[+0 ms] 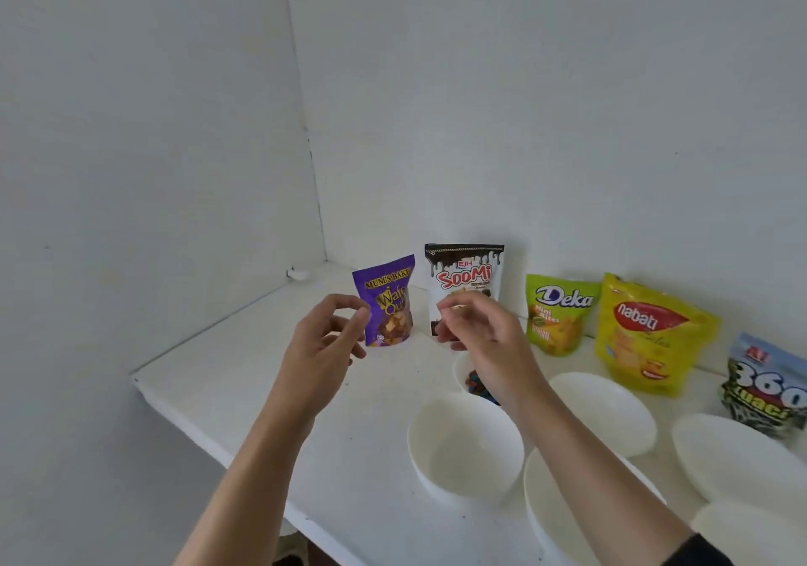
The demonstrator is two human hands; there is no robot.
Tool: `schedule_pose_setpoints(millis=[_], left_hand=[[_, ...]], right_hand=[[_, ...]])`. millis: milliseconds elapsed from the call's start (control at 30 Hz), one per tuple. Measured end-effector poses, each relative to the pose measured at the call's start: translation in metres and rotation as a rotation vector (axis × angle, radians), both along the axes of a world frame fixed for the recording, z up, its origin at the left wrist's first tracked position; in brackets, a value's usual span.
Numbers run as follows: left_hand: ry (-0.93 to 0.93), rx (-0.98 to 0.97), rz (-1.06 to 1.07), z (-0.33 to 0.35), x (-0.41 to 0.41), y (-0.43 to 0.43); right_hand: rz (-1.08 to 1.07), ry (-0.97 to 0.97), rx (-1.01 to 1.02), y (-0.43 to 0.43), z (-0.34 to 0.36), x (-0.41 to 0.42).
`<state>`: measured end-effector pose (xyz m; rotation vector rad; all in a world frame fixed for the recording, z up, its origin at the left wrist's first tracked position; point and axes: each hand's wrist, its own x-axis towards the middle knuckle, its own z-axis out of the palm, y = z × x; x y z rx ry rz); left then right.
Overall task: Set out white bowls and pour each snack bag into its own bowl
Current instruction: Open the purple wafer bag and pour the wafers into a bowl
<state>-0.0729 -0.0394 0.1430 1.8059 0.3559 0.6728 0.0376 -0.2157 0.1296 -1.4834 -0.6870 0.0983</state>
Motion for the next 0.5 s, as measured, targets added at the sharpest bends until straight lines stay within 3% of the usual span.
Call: schedule_pose_setpoints(millis=[500], left_hand=[[0.166,-0.164,0.173,-0.064,0.133,0.084]], right_hand=[[-0.108,0.103,-0.137,0.076,-0.055,0.114]])
